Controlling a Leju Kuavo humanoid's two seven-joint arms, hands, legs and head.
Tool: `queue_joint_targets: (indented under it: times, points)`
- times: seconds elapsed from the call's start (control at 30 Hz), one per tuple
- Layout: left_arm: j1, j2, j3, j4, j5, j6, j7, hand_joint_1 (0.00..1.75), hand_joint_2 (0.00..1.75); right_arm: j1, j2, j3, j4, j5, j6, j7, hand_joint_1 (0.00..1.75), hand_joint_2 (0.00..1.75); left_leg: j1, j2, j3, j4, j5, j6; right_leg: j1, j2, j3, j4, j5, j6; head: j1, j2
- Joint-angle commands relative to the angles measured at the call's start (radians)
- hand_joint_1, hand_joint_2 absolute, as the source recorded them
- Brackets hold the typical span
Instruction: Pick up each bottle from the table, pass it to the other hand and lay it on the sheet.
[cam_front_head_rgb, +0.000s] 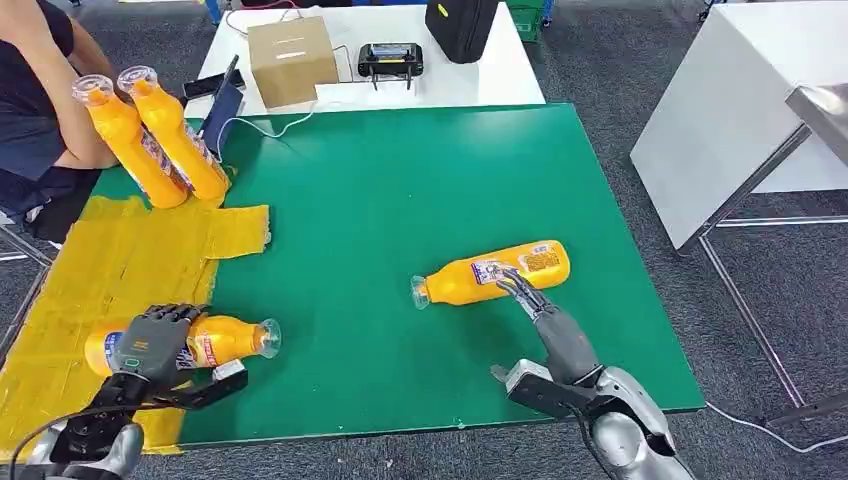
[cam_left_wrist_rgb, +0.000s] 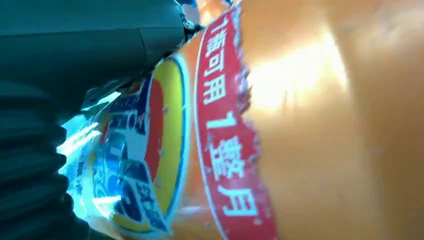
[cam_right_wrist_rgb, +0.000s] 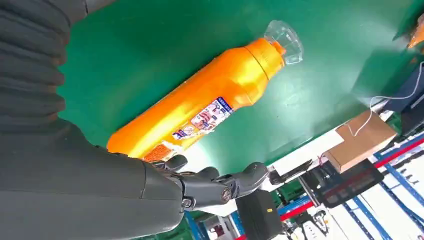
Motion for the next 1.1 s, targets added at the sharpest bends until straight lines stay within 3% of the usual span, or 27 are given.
queue_joint_targets:
  times: [0.03, 0.3, 0.57, 0.87, 1.0, 1.1]
  points:
    - [-0.104, 0.049, -0.023, 0.226, -0.007, -0.036, -0.009, 0.00, 1.75, -0.027, 0.011, -0.021, 0.068, -0.003, 0.005, -0.005, 0.00, 1.75, 0.001, -0.001, 0.006, -0.001, -0.001, -0.001, 0.000, 0.006, 0.006, -0.002, -0.001, -0.002, 0.000, 0.000]
    - [-0.142, 0.073, -0.047, 0.257, 0.025, -0.061, -0.035, 0.00, 1.75, -0.010, 0.015, -0.049, 0.064, -0.008, 0.009, -0.016, 0.00, 1.75, 0.002, -0.002, 0.010, -0.001, -0.001, -0.002, 0.001, 0.008, 0.010, -0.001, -0.001, -0.003, 0.000, 0.000]
    - [-0.133, 0.012, -0.038, 0.220, 0.029, 0.006, -0.010, 0.00, 1.75, 0.013, 0.012, -0.068, 0.047, 0.001, 0.014, -0.015, 0.00, 1.75, 0.003, -0.005, 0.013, -0.001, 0.000, -0.002, 0.001, 0.006, 0.012, -0.002, -0.001, -0.003, 0.000, 0.000]
    - [-0.132, -0.006, -0.032, 0.213, 0.002, 0.061, 0.004, 0.00, 1.75, -0.033, 0.024, -0.058, 0.089, 0.003, 0.024, -0.011, 0.00, 1.75, 0.002, -0.003, 0.013, -0.001, -0.001, -0.002, 0.000, 0.007, 0.013, -0.002, -0.001, -0.002, 0.000, 0.000]
    - [-0.083, -0.005, 0.026, 0.134, 0.010, 0.114, -0.007, 0.00, 1.75, -0.022, 0.021, -0.043, 0.069, 0.002, 0.025, -0.010, 0.00, 1.75, 0.001, 0.000, 0.010, -0.001, 0.000, -0.001, 0.000, 0.006, 0.010, -0.001, 0.000, -0.002, 0.000, 0.000]
    - [-0.070, -0.044, 0.072, 0.094, -0.009, 0.175, -0.018, 0.00, 1.75, -0.019, 0.014, -0.042, 0.064, 0.002, 0.024, -0.009, 0.00, 1.75, 0.002, -0.001, 0.011, 0.000, -0.001, -0.002, 0.001, 0.008, 0.011, -0.001, -0.001, -0.002, 0.000, 0.000]
